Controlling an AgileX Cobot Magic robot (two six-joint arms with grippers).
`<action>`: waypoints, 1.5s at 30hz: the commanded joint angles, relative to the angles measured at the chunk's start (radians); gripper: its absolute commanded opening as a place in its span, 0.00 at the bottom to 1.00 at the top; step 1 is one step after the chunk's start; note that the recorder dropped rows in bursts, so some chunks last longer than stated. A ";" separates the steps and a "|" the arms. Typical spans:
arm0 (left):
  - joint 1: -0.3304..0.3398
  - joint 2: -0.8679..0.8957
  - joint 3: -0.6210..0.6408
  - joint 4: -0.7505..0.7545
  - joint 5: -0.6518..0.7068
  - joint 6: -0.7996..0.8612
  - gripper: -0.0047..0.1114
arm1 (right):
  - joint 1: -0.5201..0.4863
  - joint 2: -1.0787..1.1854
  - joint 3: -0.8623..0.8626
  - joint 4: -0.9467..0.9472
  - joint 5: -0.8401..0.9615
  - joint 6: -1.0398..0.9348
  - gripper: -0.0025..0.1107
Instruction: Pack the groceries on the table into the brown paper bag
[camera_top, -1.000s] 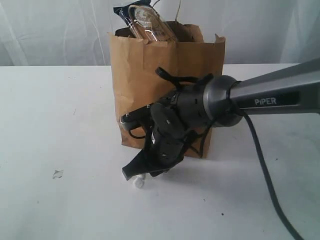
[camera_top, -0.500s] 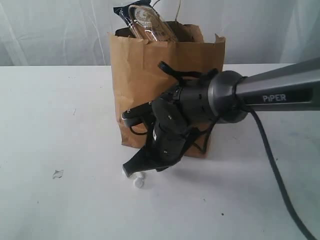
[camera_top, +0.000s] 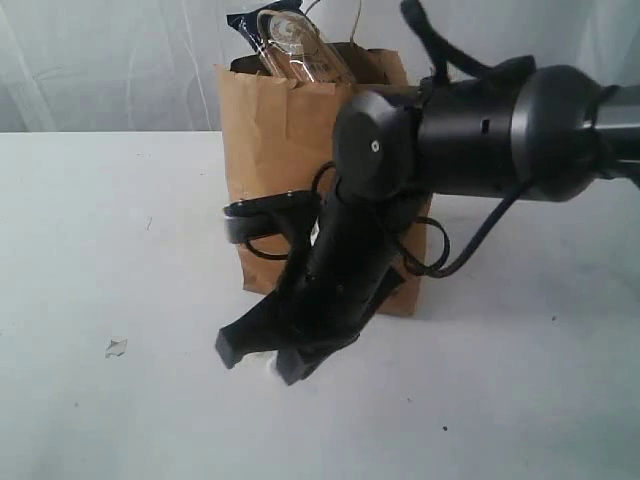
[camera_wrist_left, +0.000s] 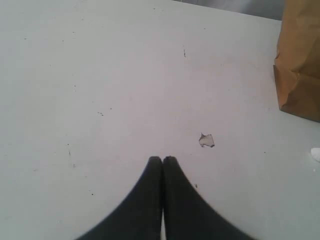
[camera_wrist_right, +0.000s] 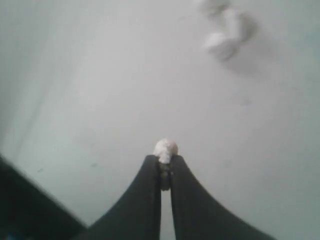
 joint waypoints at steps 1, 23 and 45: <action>0.000 -0.005 0.003 -0.007 -0.003 0.000 0.04 | 0.001 -0.075 -0.010 0.263 0.092 -0.191 0.02; 0.000 -0.005 0.003 -0.007 -0.007 0.000 0.04 | -0.338 -0.145 -0.327 -0.059 -0.377 -0.012 0.02; 0.000 -0.005 0.003 -0.007 -0.007 0.000 0.04 | -0.340 -0.154 -0.327 -0.088 -0.145 -0.009 0.22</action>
